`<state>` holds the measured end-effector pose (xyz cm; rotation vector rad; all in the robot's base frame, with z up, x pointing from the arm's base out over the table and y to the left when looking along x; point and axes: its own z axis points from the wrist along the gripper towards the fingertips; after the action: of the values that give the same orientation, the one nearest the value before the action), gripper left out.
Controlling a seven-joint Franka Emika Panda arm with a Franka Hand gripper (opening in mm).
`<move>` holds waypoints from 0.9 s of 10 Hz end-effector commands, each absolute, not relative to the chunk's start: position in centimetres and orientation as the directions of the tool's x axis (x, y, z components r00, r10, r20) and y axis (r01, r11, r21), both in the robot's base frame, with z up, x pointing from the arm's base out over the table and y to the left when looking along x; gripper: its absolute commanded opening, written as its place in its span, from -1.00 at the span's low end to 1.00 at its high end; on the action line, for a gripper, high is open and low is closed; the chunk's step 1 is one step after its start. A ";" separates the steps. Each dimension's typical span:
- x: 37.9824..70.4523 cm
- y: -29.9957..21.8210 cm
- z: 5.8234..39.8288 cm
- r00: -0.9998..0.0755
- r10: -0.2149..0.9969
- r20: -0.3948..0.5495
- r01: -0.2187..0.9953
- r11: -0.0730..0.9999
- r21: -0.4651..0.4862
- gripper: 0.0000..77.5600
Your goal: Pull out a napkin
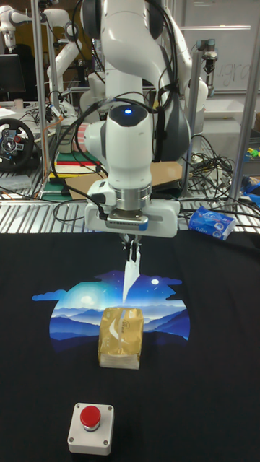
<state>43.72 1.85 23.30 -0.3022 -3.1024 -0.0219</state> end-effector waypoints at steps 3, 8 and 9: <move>44.7 2.2 23.8 -0.981 0.191 0.042 0.192 0.981 0.010 -0.97; 43.5 3.8 24.4 -0.978 0.203 0.047 0.204 0.979 0.011 -0.97; 43.5 3.9 24.3 -0.978 0.202 0.043 0.203 0.979 0.012 -0.97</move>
<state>43.62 3.47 24.20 -0.3127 -3.0803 -0.0215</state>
